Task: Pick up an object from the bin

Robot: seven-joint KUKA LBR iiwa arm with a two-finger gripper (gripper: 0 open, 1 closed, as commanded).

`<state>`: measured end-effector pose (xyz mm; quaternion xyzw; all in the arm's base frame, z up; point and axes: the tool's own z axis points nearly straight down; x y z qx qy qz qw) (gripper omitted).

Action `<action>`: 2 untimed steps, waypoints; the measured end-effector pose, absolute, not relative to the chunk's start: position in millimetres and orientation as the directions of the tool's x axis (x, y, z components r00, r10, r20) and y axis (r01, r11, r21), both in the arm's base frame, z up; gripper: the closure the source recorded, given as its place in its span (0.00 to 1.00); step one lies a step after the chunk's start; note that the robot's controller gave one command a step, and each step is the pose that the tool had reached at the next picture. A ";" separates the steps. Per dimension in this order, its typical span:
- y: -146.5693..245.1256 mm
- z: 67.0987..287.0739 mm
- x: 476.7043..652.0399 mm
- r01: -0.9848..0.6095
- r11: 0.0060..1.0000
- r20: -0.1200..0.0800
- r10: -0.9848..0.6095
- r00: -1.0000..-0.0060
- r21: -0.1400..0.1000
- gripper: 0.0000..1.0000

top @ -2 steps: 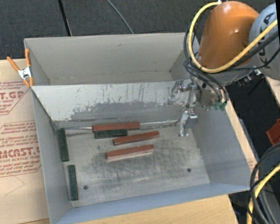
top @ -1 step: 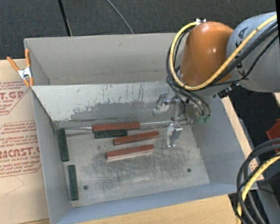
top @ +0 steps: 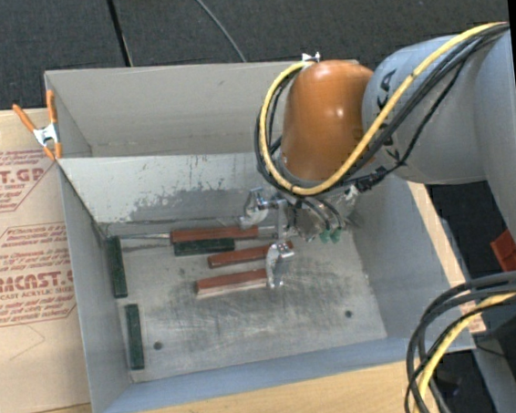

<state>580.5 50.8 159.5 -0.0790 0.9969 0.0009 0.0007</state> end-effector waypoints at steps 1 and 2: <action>49.5 109.7 589.5 -0.306 0.952 0.000 -0.306 -0.952 0.001 0.00; 48.4 74.8 574.0 -0.290 0.957 -0.014 -0.290 -0.957 0.000 0.00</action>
Offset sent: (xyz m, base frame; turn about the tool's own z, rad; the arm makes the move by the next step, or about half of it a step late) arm -0.0110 -0.0036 -0.0895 -0.1366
